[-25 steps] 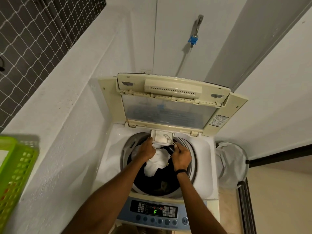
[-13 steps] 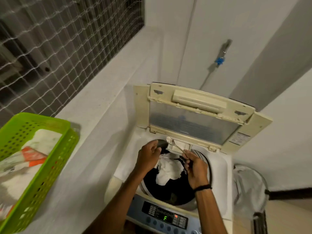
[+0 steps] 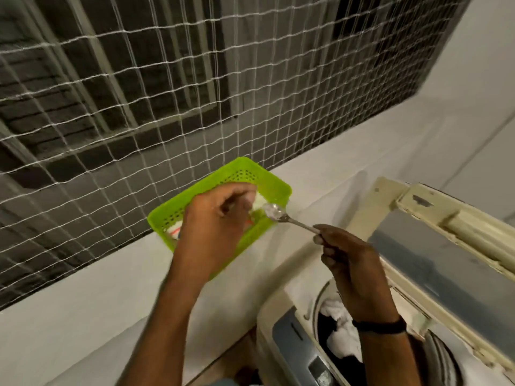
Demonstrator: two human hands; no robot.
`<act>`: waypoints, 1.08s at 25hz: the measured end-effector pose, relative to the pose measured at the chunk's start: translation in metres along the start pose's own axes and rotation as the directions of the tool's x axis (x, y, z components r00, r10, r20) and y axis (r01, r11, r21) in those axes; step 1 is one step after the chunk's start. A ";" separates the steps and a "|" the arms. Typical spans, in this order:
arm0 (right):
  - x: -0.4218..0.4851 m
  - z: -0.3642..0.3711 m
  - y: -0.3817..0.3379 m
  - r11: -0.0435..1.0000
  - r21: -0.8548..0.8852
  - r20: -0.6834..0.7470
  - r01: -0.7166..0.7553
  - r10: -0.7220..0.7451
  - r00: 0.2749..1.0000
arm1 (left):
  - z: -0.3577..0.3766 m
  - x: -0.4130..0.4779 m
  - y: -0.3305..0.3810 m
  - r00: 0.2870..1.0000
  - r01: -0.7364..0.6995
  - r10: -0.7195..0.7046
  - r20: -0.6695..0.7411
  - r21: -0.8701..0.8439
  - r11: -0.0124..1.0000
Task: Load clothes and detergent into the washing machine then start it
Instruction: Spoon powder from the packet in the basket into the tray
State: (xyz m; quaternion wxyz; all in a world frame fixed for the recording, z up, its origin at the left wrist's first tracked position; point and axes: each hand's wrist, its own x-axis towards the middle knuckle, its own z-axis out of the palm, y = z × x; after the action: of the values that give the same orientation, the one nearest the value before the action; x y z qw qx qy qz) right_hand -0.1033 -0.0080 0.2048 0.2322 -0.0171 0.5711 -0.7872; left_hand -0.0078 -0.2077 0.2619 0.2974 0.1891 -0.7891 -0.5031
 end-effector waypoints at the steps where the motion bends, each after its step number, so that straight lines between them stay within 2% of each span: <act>1: 0.002 0.017 -0.002 0.994 -0.083 0.043 0.069 -0.066 0.997 | -0.017 0.004 -0.009 0.998 0.038 -0.036 -0.060 0.033 0.999; 3: 0.006 0.047 -0.004 0.911 -0.339 0.162 0.237 -0.191 0.968 | -0.050 0.009 -0.032 0.982 0.125 -0.111 -0.151 0.086 0.988; 4: 0.009 0.059 -0.003 0.820 -0.477 0.220 0.316 -0.237 0.946 | -0.063 0.010 -0.043 0.973 0.170 -0.149 -0.177 0.110 0.979; 6: 0.013 0.079 0.004 0.561 -0.690 0.314 0.457 -0.337 0.888 | -0.080 0.012 -0.062 0.961 0.227 -0.191 -0.198 0.181 0.957; 8: 0.015 0.098 0.017 0.265 -0.771 0.431 0.579 -0.451 0.781 | -0.088 0.013 -0.075 0.958 0.257 -0.209 -0.197 0.260 0.931; 10: 0.016 0.113 0.027 0.014 -0.777 0.540 0.630 -0.499 0.678 | -0.088 0.016 -0.081 0.963 0.253 -0.207 -0.173 0.312 0.916; 12: 0.020 0.123 0.034 -0.126 -0.775 0.583 0.620 -0.522 0.623 | -0.086 0.018 -0.083 0.979 0.203 -0.179 -0.097 0.408 0.890; 14: 0.024 0.132 0.038 -0.137 -0.784 0.579 0.606 -0.514 0.633 | -0.082 0.021 -0.082 0.987 0.150 -0.161 -0.016 0.469 0.871; 16: 0.032 0.139 0.044 -0.094 -0.772 0.586 0.628 -0.489 0.647 | -0.080 0.022 -0.081 0.986 0.139 -0.165 0.013 0.476 0.868; 19: 0.043 0.143 0.048 0.017 -0.762 0.580 0.648 -0.427 0.693 | -0.075 0.026 -0.085 0.988 0.147 -0.153 -0.023 0.438 0.887; 22: 0.046 0.143 0.044 0.083 -0.747 0.595 0.660 -0.359 0.719 | -0.071 0.030 -0.086 0.993 0.122 -0.111 -0.050 0.392 0.912; 24: 0.046 0.138 0.040 0.065 -0.739 0.628 0.671 -0.297 0.720 | -0.070 0.031 -0.086 0.996 0.088 -0.069 -0.062 0.387 0.918; 27: 0.049 0.130 0.028 -0.012 -0.810 0.572 0.586 -0.233 0.786 | -0.071 0.032 -0.088 0.996 0.068 -0.038 -0.084 0.380 0.923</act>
State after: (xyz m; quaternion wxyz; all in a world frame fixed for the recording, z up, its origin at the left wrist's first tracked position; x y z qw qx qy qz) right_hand -0.0996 -0.1500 0.2132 -0.0067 -0.4389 0.8658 -0.2403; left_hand 0.0148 -0.3128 0.2133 0.2705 0.2834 -0.8548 -0.3402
